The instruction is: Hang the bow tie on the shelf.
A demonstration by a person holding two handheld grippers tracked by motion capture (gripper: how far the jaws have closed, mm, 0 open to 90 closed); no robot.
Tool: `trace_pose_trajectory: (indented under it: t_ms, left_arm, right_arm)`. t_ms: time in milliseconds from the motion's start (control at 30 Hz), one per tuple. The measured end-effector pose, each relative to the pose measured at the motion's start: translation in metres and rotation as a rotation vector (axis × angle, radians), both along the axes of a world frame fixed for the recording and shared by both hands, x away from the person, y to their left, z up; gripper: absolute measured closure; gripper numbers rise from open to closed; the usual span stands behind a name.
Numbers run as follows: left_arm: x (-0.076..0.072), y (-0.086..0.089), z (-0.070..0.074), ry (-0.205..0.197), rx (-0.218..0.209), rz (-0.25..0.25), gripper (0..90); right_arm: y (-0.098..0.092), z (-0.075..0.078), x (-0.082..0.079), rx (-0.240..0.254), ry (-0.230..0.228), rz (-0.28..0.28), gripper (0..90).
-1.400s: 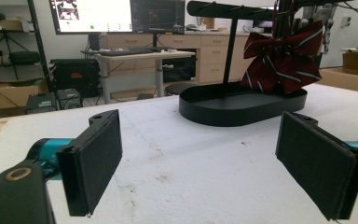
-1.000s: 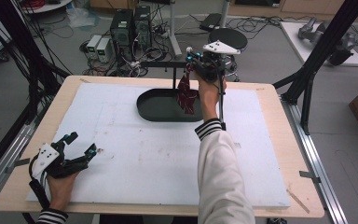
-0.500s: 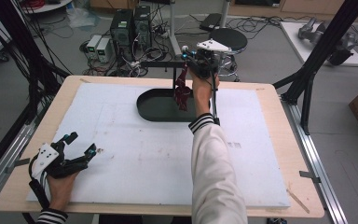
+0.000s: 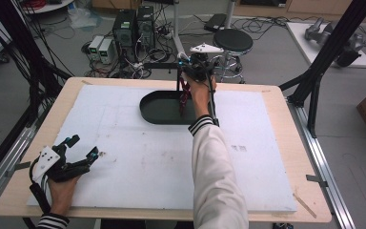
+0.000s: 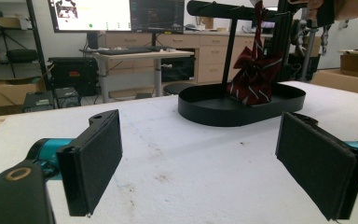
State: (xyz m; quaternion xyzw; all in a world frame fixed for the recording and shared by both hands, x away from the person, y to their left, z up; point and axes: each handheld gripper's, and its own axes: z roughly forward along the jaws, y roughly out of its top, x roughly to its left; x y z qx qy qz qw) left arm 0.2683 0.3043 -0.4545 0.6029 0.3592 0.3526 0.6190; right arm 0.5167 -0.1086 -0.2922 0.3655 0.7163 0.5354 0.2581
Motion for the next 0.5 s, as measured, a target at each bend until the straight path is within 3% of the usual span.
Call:
trace_pose_trajectory:
  t_ms: [133, 300, 500]
  left_arm:
    - [-0.0002, 0.0000, 0.0000, 0.000, 0.000, -0.001, 14.9]
    - [-0.0003, 0.0000, 0.0000, -0.001, 0.001, 0.000, 14.9]
    - [-0.0004, -0.0002, -0.0001, -0.003, 0.001, 0.001, 14.9]
  right_arm:
    - [-0.0001, -0.0009, 0.0006, 0.000, 0.017, 0.011, 85.0]
    - [0.0016, -0.0012, 0.0002, -0.073, 0.036, 0.025, 81.0]
    - [0.0028, -0.0014, -0.0005, -0.122, 0.049, 0.047, 72.3]
